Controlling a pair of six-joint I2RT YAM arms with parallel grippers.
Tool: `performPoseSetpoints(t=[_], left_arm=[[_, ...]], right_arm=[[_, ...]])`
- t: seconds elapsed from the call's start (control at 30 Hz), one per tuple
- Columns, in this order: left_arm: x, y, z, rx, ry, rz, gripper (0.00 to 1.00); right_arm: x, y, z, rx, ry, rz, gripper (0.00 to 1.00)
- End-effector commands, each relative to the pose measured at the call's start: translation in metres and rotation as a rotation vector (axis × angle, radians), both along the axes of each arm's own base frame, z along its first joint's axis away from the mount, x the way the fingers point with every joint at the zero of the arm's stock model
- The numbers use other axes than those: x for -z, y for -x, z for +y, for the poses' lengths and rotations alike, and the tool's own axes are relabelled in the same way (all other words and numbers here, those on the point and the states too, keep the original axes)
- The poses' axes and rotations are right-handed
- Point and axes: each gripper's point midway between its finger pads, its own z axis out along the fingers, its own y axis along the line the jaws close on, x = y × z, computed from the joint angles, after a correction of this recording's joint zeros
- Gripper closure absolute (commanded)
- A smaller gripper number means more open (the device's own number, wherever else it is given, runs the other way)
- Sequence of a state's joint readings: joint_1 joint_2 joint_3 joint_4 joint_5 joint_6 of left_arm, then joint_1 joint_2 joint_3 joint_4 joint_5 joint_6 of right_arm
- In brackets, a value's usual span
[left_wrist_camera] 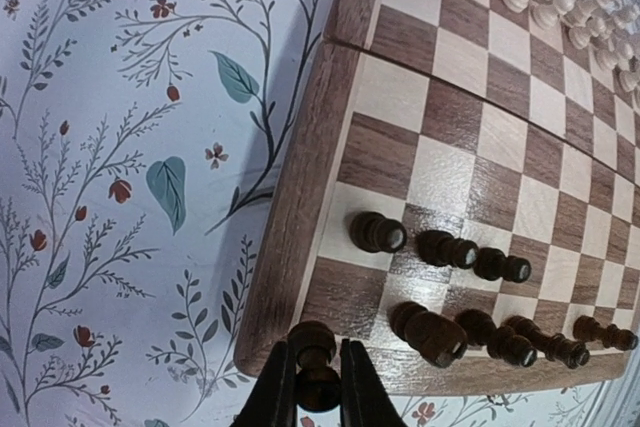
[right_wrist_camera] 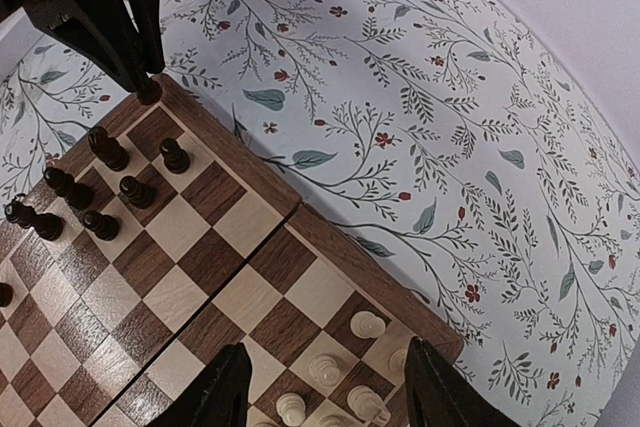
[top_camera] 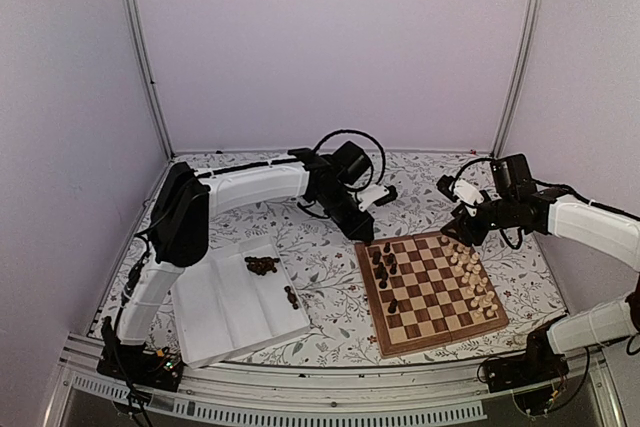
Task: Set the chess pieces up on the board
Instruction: Place the chess piece on the chessboard.
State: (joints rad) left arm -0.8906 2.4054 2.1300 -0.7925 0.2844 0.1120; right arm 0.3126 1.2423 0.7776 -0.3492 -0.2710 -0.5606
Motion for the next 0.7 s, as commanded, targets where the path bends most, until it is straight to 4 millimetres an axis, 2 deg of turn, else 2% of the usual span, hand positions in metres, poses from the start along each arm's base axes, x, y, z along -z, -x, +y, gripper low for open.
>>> performPoseSetpoints(t=[0.0,0.3,0.67], left_arm=[[-0.002,0.008,-0.012,0.031,0.023,0.014,0.97],[0.008,0.017,-0.019,0.059,0.026,0.047,0.97],[0.017,0.020,-0.019,0.063,0.010,0.068,0.95]], right_arm=[[-0.001,-0.005,0.000,0.009,-0.006,-0.005,0.44],[0.001,-0.005,0.001,0.004,-0.006,0.002,0.44],[0.002,-0.004,0.001,0.000,-0.007,0.010,0.44]])
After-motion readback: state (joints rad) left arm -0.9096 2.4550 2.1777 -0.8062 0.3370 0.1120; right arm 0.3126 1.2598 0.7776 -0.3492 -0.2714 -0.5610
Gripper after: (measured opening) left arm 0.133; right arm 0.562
